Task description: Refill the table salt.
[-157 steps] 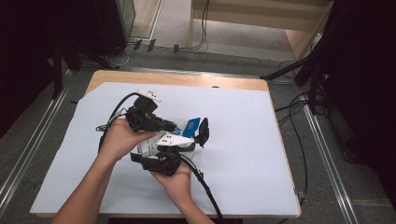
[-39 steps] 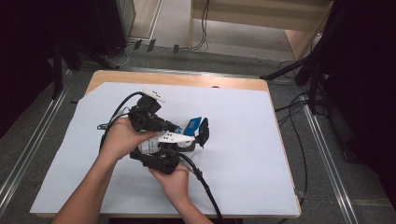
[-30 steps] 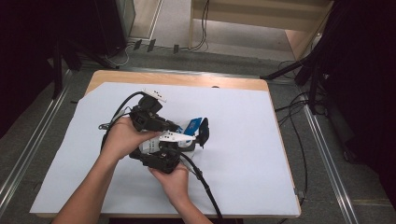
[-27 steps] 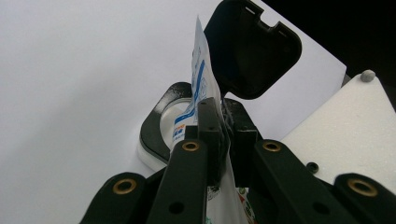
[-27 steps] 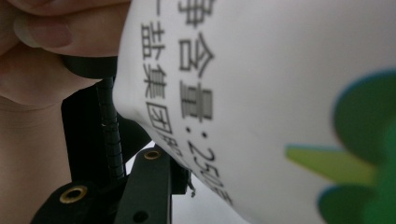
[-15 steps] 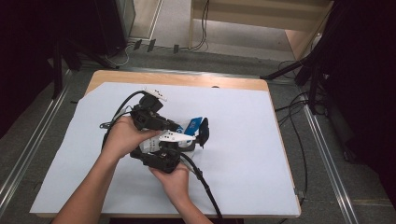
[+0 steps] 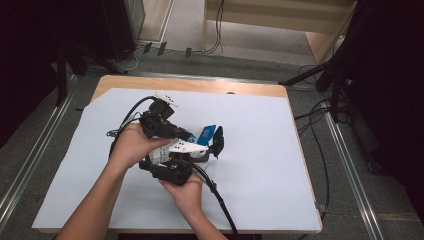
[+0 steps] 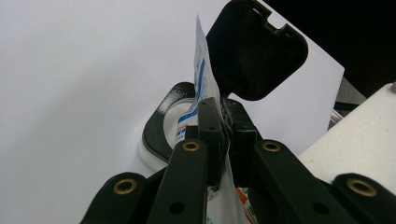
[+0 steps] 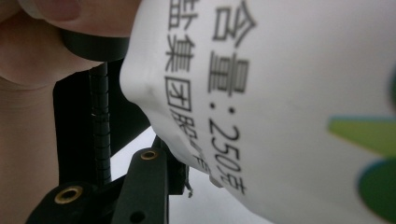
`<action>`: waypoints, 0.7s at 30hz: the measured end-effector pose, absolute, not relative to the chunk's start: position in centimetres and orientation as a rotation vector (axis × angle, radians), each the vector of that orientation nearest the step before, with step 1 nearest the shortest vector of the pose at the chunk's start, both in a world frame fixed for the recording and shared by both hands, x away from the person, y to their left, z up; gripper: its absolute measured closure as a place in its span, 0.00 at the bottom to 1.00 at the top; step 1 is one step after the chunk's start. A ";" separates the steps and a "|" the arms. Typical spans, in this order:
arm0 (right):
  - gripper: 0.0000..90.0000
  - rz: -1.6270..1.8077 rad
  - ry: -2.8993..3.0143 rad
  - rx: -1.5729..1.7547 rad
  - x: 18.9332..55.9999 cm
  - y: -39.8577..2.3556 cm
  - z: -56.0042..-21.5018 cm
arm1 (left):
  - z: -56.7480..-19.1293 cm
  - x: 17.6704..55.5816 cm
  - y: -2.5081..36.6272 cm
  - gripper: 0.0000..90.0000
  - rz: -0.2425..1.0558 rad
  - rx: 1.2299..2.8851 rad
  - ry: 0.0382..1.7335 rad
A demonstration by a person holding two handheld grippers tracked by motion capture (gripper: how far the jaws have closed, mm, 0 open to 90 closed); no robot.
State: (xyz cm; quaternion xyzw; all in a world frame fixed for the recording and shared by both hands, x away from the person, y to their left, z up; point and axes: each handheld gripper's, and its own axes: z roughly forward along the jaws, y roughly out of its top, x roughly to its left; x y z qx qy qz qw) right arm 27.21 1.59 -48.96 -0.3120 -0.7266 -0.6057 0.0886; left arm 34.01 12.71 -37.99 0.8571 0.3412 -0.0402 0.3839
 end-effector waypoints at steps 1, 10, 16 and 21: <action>0.73 -1.801 -2.165 -0.930 27.2 1.6 -49.0 | -38.0 34.0 12.7 0.98 -0.095 2.187 0.874; 0.73 -1.795 -2.168 -0.941 27.7 1.8 -48.9 | -37.9 34.1 12.8 0.98 -0.081 2.178 0.891; 0.72 -1.788 -2.179 -0.937 27.7 1.8 -48.9 | -37.9 34.1 12.9 0.98 -0.079 2.180 0.892; 0.71 -1.779 -2.197 -0.931 27.5 1.8 -48.8 | -37.8 34.2 13.0 0.98 -0.080 2.180 0.896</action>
